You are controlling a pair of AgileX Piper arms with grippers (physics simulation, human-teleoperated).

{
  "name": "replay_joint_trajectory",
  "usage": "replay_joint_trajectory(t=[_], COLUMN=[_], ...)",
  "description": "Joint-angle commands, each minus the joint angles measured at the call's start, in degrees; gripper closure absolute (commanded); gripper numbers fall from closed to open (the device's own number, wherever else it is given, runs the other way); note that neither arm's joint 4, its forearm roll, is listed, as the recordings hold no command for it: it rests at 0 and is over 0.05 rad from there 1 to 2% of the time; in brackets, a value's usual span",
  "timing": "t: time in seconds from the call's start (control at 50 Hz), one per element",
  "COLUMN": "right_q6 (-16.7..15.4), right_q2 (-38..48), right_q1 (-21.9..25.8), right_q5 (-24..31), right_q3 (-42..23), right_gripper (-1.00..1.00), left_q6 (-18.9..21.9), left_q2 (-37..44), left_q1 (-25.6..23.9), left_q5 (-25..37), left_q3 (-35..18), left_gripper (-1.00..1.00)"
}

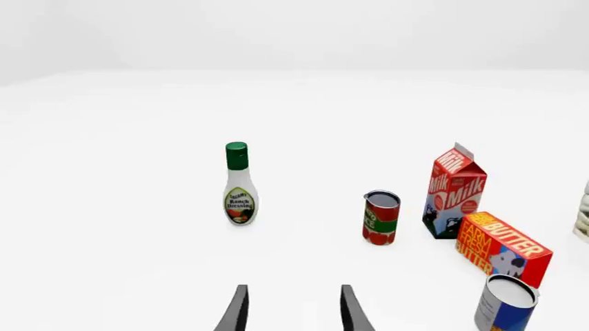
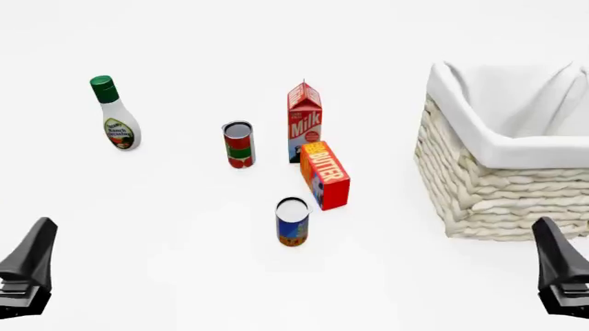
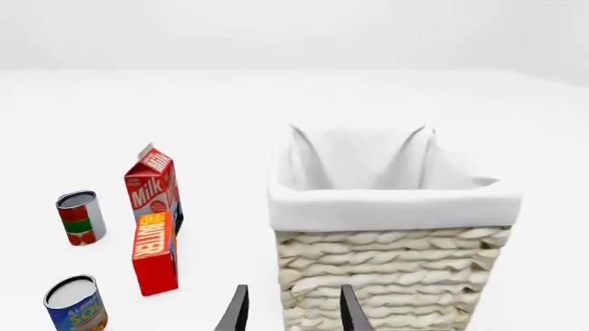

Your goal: Pick the alphabet soup and place it in the basket.

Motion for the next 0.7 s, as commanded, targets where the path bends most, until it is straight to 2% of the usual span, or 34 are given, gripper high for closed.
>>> replay_joint_trajectory(t=[0.02, 0.08, 0.12, 0.18, 0.22, 0.26, 0.32, 0.36, 0.4, 0.46, 0.48, 0.52, 0.54, 0.62, 0.7], right_q6=[-0.2, 1.5, 1.9, 1.5, 3.1, 2.8, -0.8, -0.7, -0.8, -2.3, -3.6, -5.1, -5.5, -6.1, -7.2], right_q2=[2.2, 6.0, 3.4, 4.2, 7.1, 7.5, 10.9, 15.1, 18.7, 20.0, 20.6, 22.2, 22.6, 27.5, 29.5], right_q1=[-1.0, -1.4, -0.6, -0.2, 0.7, 1.9, 4.4, 5.4, 6.5, 7.7, 8.8, 10.9, 11.5, 13.2, 14.1], right_q5=[0.8, -0.4, 1.2, 4.6, 4.0, 4.8, 8.6, 8.7, 11.3, 11.1, 13.7, 15.8, 15.7, 21.3, 22.6], right_q3=[-1.8, -2.6, -2.2, -7.0, -8.4, -9.6, -16.6, -18.7, -24.1, -24.8, -28.4, -31.7, -31.9, -41.5, -44.2], right_gripper=[-1.0, -1.0, -1.0, -1.0, -1.0, -1.0, -1.0, -1.0, -1.0, -1.0, -1.0, -1.0, -1.0, -1.0, -1.0], left_q6=[0.0, 0.0, 0.0, 0.0, 0.0, 0.0, 0.0, 0.0, 0.0, 0.0, 0.0, 0.0, 0.0, 0.0, 0.0], left_q2=[0.0, 0.0, 0.0, 0.0, 0.0, 0.0, 0.0, 0.0, 0.0, 0.0, 0.0, 0.0, 0.0, 0.0, 0.0], left_q1=[0.0, 0.0, 0.0, 0.0, 0.0, 0.0, 0.0, 0.0, 0.0, 0.0, 0.0, 0.0, 0.0, 0.0, 0.0], left_q5=[0.0, 0.0, 0.0, 0.0, 0.0, 0.0, 0.0, 0.0, 0.0, 0.0, 0.0, 0.0, 0.0, 0.0, 0.0], left_q3=[0.0, 0.0, 0.0, 0.0, 0.0, 0.0, 0.0, 0.0, 0.0, 0.0, 0.0, 0.0, 0.0, 0.0, 0.0], left_gripper=[-1.0, -1.0, -1.0, -1.0, -1.0, -1.0, -1.0, -1.0, -1.0, -1.0, -1.0, -1.0, -1.0, -1.0, -1.0])
